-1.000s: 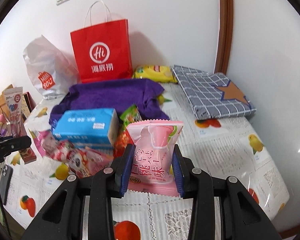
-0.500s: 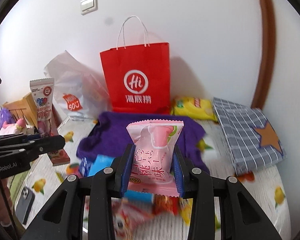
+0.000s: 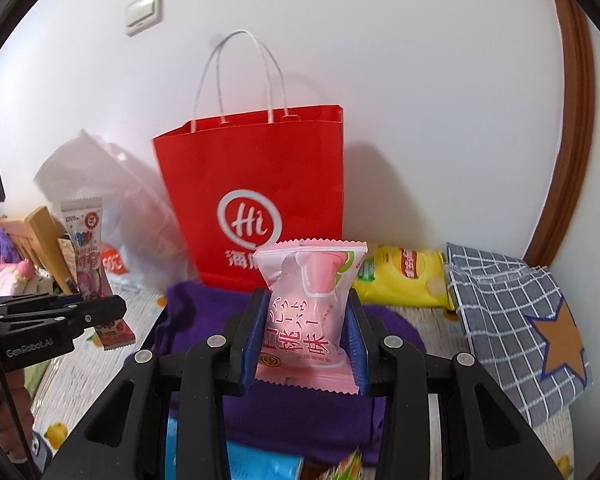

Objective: Organize snacks
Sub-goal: 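Carry both candies onto the purple towel and open both tools to release them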

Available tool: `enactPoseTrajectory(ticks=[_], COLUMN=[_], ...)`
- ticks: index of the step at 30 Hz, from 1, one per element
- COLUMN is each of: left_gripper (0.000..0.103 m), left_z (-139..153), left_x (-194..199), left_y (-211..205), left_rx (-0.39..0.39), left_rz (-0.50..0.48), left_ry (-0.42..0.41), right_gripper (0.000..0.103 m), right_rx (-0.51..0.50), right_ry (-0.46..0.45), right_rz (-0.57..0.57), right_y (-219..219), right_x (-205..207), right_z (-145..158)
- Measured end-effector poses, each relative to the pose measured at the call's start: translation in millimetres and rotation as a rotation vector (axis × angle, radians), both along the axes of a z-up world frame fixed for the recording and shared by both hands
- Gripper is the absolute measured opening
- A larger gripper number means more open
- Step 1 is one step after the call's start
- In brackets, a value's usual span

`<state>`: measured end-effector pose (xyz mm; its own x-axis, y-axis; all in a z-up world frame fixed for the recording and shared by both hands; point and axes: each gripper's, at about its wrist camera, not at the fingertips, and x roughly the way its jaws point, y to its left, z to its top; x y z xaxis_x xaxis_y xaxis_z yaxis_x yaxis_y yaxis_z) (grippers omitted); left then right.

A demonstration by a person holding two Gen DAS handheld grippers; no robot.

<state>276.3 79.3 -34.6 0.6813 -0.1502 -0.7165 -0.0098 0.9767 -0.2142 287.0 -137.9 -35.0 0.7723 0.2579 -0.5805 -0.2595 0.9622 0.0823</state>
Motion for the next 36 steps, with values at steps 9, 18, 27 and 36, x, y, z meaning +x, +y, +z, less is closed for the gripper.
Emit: enactPoseTrajectory(ticks=[9, 18, 27, 36], left_gripper=[0.023, 0.023, 0.023, 0.023], left_z=[-29.8, -36.3, -38.5, -52.6], left_x=[22.0, 21.2, 21.3, 31.1], left_y=[24.4, 35.0, 48.2, 52.6], left_rx=[0.016, 0.007, -0.003, 0.008], left_rz=[0.037, 0.048, 0.081, 0.100], left_ry=[0.025, 0.065, 0.080, 0.126], right_gripper=[0.037, 0.037, 0.038, 0.038], right_rx=[-0.065, -0.039, -0.061, -0.095], right_ry=[0.098, 0.193, 0.248, 0.354], right_rz=[-0.034, -0.027, -0.030, -0.016], right_y=[-11.8, -25.5, -29.5, -24.4], right_x=[44.8, 59.9, 71.2, 84.5], right_z=[-50.1, -72.9, -90.1, -122.9])
